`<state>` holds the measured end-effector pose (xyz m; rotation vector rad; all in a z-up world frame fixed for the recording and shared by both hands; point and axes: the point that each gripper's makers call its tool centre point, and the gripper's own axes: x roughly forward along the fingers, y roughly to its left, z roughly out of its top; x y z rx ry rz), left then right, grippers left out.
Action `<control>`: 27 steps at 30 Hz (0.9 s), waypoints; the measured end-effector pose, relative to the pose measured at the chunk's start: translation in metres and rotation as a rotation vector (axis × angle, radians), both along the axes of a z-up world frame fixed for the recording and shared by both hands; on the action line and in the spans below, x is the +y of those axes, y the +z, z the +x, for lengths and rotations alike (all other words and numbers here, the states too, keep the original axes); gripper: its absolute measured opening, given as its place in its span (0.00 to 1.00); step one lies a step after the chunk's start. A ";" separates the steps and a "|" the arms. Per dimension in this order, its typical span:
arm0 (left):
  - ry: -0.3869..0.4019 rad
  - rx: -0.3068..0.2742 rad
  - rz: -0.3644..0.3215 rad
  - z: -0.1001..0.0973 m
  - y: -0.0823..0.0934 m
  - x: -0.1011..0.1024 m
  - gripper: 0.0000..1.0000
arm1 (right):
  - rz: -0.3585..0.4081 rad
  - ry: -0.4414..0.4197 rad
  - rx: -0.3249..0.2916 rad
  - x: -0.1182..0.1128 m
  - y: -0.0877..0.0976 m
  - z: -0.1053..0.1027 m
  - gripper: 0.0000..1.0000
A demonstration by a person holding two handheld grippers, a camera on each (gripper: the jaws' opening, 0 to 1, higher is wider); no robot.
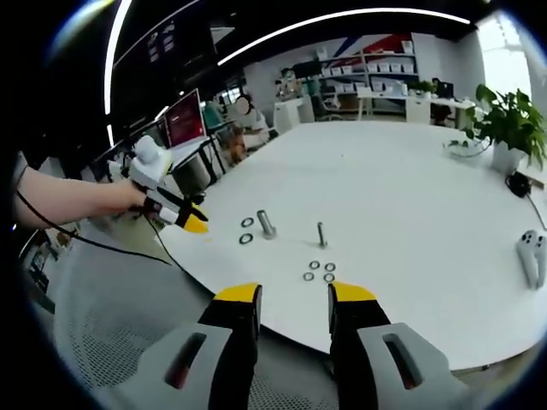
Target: Place the washer onto the threaded stud by aligning its center hole with the stud, sliding it down to the base, and recovering from edge contact or off-axis alignment until the washer reaches the visible bottom stop.
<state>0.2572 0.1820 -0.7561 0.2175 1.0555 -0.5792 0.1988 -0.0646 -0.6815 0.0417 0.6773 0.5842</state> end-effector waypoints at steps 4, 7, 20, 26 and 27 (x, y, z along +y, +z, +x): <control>-0.012 0.013 -0.003 0.008 -0.012 -0.009 0.27 | -0.001 -0.005 0.003 -0.001 -0.001 0.000 0.33; -0.037 0.032 0.030 0.011 -0.021 -0.012 0.27 | 0.003 -0.008 -0.001 -0.001 0.001 0.000 0.32; -0.088 0.114 0.100 0.033 -0.058 -0.012 0.29 | 0.033 0.042 0.033 0.006 0.000 -0.009 0.32; -0.069 0.124 0.115 0.045 -0.063 -0.007 0.29 | 0.030 0.032 0.040 0.004 -0.001 -0.010 0.32; -0.062 0.129 0.111 0.047 -0.064 -0.006 0.29 | 0.023 0.026 0.039 0.003 -0.002 -0.009 0.32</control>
